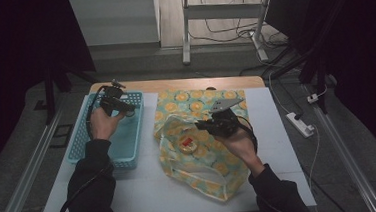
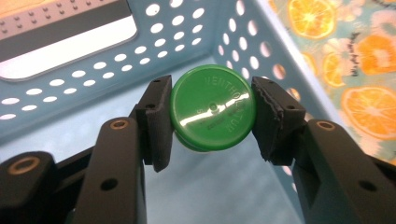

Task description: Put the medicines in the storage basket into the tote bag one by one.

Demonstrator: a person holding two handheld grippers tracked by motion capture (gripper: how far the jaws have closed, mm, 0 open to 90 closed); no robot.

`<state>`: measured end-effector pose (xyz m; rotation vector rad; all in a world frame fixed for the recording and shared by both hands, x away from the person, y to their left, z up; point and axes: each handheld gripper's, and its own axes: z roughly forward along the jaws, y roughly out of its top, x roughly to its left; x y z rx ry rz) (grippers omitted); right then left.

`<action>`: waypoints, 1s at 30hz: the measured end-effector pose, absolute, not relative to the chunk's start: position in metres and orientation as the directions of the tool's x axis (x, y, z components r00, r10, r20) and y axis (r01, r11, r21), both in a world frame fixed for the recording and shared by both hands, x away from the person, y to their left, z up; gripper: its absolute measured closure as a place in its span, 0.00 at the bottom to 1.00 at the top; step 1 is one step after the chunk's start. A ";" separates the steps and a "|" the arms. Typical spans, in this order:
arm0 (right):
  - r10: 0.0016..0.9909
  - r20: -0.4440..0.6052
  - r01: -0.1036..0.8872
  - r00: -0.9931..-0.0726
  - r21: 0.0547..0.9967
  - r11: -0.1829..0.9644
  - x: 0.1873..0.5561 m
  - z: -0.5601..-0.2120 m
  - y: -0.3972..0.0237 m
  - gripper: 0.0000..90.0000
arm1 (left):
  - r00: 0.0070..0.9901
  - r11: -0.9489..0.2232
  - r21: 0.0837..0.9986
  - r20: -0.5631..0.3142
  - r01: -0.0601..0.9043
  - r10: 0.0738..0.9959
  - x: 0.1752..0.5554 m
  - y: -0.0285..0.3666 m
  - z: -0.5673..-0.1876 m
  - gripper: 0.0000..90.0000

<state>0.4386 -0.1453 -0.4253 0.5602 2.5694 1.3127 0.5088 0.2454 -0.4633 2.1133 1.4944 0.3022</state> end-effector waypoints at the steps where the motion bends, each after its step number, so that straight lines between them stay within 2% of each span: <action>1: 0.420 -0.007 0.240 -0.908 0.811 0.533 0.439 -0.425 -0.145 1.00 | 0.364 -0.247 0.542 -0.119 0.803 0.924 0.507 0.246 -0.462 0.57; 20: 0.417 -0.010 0.236 -0.909 0.811 0.535 0.438 -0.425 -0.145 1.00 | 0.416 -0.250 0.605 -0.149 0.756 0.897 0.468 0.252 -0.448 0.57; 30: 0.419 -0.010 0.237 -0.908 0.813 0.531 0.438 -0.424 -0.145 1.00 | 0.471 -0.303 0.602 -0.140 0.739 0.871 0.456 0.245 -0.438 0.57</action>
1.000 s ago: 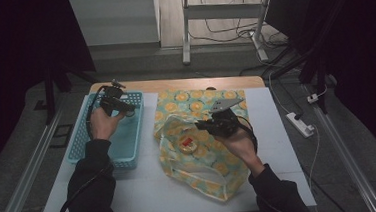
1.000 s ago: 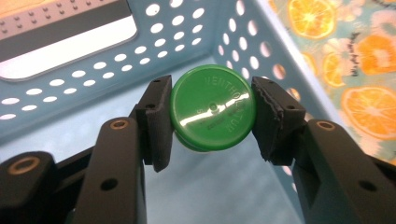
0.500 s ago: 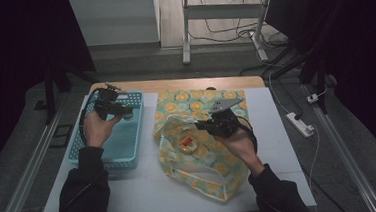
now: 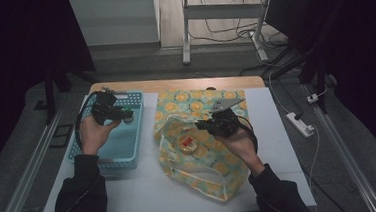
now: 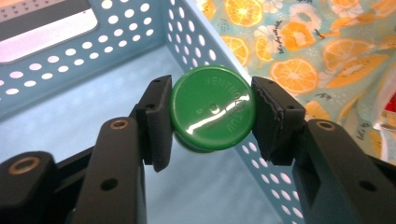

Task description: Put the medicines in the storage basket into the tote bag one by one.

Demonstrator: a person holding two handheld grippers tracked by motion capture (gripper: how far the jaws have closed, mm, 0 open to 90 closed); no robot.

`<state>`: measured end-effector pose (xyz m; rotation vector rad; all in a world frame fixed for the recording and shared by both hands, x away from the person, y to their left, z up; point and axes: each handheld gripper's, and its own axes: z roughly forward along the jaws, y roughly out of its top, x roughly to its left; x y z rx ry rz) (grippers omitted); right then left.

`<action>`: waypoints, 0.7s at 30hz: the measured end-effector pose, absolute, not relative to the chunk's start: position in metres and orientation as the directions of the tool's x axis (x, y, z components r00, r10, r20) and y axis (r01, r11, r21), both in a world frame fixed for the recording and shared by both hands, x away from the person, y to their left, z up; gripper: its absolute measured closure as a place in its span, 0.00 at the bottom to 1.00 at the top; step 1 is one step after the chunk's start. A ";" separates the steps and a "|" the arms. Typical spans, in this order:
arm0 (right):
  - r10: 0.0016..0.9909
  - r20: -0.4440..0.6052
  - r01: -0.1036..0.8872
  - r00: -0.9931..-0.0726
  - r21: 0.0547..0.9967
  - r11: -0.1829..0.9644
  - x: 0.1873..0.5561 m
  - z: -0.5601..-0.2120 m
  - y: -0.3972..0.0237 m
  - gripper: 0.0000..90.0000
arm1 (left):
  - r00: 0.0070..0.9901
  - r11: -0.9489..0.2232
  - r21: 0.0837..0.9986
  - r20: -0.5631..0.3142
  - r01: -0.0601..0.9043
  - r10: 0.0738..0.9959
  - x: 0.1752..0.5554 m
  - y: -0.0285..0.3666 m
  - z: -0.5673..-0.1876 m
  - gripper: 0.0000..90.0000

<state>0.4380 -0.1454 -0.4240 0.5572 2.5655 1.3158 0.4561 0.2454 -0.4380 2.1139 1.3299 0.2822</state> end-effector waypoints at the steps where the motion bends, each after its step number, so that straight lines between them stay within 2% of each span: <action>1: 0.419 -0.010 0.237 -0.908 0.813 0.531 0.438 -0.424 -0.146 1.00 | 0.473 -0.303 0.605 -0.139 0.736 0.870 0.455 0.244 -0.436 0.57; 12: 0.420 -0.011 0.236 -0.908 0.813 0.532 0.438 -0.423 -0.146 1.00 | 0.533 -0.355 0.636 -0.106 0.685 0.839 0.441 0.229 -0.414 0.57; 21: 0.420 -0.012 0.236 -0.908 0.813 0.533 0.438 -0.423 -0.147 1.00 | 0.589 -0.383 0.650 -0.124 0.656 0.798 0.432 0.210 -0.412 0.57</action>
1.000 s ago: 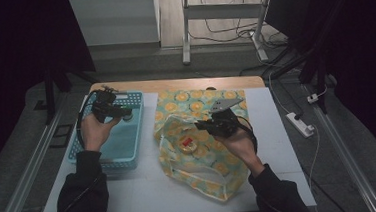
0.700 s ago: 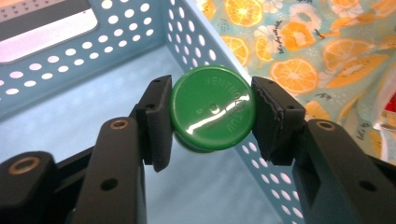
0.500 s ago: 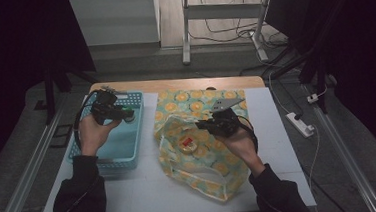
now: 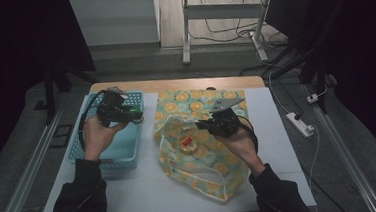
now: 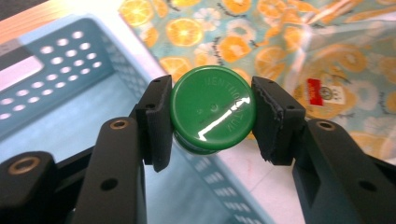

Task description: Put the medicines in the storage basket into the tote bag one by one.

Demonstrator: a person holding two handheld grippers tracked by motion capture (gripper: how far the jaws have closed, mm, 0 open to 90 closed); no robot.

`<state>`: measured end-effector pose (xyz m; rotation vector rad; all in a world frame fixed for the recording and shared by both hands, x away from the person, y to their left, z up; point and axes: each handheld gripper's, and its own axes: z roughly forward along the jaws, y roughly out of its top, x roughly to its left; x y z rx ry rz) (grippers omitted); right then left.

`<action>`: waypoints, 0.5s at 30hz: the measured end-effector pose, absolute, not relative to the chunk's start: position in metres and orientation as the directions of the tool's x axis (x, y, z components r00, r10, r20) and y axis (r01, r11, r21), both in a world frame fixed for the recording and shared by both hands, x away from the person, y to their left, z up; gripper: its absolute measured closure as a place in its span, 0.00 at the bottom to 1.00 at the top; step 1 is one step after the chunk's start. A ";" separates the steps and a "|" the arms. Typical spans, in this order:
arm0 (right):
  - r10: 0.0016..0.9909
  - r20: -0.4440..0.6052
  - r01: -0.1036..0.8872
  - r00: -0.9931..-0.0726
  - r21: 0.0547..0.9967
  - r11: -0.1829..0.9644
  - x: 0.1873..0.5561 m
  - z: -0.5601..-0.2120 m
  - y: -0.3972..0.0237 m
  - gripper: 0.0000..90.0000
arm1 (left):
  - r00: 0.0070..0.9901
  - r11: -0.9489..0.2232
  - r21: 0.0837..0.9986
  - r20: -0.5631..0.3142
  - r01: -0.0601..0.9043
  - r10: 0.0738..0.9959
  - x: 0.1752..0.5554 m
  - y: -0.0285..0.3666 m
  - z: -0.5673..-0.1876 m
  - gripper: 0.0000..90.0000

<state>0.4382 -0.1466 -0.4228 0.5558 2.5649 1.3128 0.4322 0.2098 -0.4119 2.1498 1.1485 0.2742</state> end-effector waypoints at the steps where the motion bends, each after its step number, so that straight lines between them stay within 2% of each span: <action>1: 0.420 -0.011 0.236 -0.908 0.813 0.532 0.438 -0.423 -0.147 1.00 | 0.596 -0.389 0.649 -0.125 0.654 0.793 0.431 0.208 -0.412 0.57; 15: 0.421 -0.014 0.233 -0.907 0.817 0.528 0.438 -0.421 -0.148 1.00 | 0.687 -0.455 0.648 -0.147 0.611 0.712 0.414 0.175 -0.412 0.57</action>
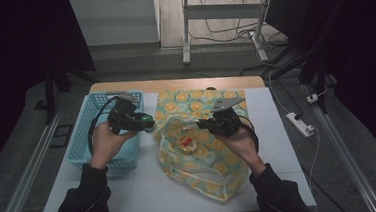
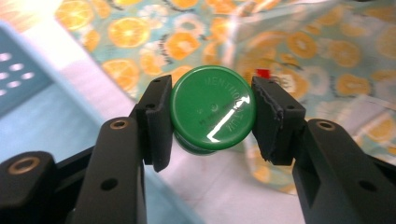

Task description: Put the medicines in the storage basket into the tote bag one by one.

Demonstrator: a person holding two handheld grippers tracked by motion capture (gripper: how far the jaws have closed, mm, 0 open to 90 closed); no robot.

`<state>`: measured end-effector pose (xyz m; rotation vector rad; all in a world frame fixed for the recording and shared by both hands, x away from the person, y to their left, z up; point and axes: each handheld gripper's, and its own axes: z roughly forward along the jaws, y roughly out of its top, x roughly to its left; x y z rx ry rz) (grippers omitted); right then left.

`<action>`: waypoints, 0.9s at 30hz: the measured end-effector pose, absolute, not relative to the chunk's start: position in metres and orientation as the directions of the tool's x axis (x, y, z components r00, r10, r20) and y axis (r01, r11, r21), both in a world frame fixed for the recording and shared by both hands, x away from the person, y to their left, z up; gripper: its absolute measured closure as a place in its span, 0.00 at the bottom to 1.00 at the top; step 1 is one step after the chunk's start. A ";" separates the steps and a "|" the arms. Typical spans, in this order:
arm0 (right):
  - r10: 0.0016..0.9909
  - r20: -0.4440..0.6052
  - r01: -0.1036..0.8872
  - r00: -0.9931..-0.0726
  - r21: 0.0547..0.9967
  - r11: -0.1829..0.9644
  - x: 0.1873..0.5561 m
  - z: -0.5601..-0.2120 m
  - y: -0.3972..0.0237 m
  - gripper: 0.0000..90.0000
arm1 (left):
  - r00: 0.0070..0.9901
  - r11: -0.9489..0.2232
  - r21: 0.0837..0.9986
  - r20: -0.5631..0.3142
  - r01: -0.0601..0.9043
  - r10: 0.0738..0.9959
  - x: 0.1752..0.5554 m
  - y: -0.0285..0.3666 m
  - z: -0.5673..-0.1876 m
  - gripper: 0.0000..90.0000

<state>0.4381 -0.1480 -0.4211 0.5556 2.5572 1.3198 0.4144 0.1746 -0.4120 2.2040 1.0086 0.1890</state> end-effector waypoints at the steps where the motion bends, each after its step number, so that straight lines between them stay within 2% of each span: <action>1: 0.421 -0.014 0.233 -0.907 0.817 0.528 0.438 -0.421 -0.148 1.00 | 0.692 -0.459 0.648 -0.149 0.608 0.706 0.413 0.172 -0.412 0.57; 16: 0.423 -0.015 0.232 -0.906 0.818 0.526 0.438 -0.421 -0.149 1.00 | 0.773 -0.531 0.640 -0.163 0.555 0.613 0.403 0.131 -0.415 0.57; 27: 0.424 -0.018 0.229 -0.905 0.820 0.524 0.438 -0.420 -0.149 1.00 | 0.794 -0.560 0.630 -0.155 0.538 0.588 0.409 0.107 -0.428 0.57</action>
